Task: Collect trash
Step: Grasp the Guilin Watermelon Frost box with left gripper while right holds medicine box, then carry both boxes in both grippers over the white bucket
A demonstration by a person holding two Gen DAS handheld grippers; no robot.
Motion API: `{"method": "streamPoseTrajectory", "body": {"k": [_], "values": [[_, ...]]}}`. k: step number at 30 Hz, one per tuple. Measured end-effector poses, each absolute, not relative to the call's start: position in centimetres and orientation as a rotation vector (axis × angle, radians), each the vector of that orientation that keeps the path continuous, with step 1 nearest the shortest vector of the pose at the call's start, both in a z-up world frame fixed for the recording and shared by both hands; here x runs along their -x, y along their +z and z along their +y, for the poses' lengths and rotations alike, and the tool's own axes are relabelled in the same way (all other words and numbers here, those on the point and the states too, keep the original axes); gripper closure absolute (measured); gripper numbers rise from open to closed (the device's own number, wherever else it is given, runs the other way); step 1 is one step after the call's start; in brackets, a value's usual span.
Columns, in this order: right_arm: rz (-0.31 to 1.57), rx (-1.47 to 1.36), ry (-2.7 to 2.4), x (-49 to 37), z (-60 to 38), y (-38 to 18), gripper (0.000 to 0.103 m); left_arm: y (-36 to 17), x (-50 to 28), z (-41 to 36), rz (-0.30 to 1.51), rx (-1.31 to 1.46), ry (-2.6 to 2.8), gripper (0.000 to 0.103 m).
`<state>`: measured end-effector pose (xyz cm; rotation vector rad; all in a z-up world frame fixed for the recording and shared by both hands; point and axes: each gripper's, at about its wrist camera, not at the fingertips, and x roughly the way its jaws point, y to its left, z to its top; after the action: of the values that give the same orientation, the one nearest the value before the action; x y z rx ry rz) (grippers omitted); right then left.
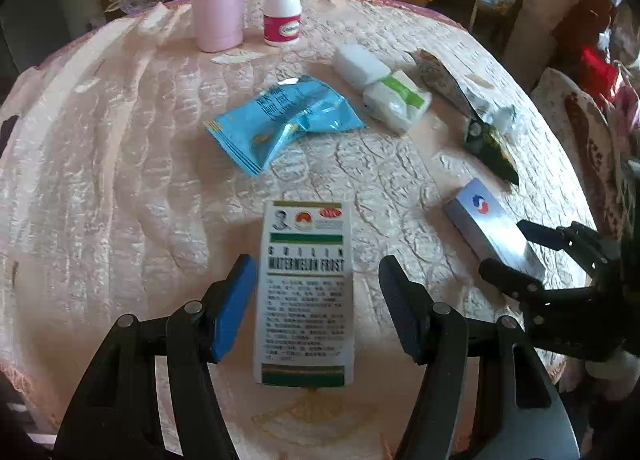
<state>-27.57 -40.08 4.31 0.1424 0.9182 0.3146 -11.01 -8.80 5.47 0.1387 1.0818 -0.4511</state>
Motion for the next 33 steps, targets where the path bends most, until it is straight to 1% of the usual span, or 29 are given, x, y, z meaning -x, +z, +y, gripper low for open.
{"method": "streamPoseTrajectory", "body": {"k": [3,4,6,7,9,10,11,14,22,33], "values": [[0.912,-0.126,0.306,27.0,-39.8,3.9,0.03,5.3,10.7,-8.3,1.09,-0.116,-0.436,0.04],[0.903,-0.118,0.3,26.9,-39.7,3.9,0.032,4.8,10.7,-8.6,1.113,-0.135,-0.451,0.04],[0.887,-0.095,0.284,26.8,-39.5,3.9,0.047,4.0,11.0,-9.3,1.147,-0.171,-0.463,0.04],[0.881,-0.087,0.278,26.8,-39.5,4.0,0.057,3.6,11.1,-9.5,1.154,-0.186,-0.461,0.04],[0.884,-0.106,0.285,26.9,-39.8,4.0,0.058,3.0,11.1,-9.7,1.157,-0.182,-0.447,0.041],[0.885,-0.118,0.29,27.0,-40.2,4.1,0.058,2.9,11.1,-9.5,1.153,-0.16,-0.437,0.05],[0.881,-0.125,0.289,27.3,-40.5,4.2,0.058,3.0,11.1,-9.4,1.14,-0.139,-0.426,0.054],[0.86,-0.127,0.292,28.4,-41.4,4.8,0.058,3.4,11.3,-10.2,1.146,-0.1,-0.447,0.054],[0.807,-0.172,0.25,30.9,-45.4,6.4,0.058,7.0,13.6,-14.8,1.011,-0.153,-0.495,0.054],[0.769,-0.217,0.147,34.0,-51.8,7.2,0.058,9.3,16.1,-22.4,0.957,-0.18,-0.602,0.054]]}}
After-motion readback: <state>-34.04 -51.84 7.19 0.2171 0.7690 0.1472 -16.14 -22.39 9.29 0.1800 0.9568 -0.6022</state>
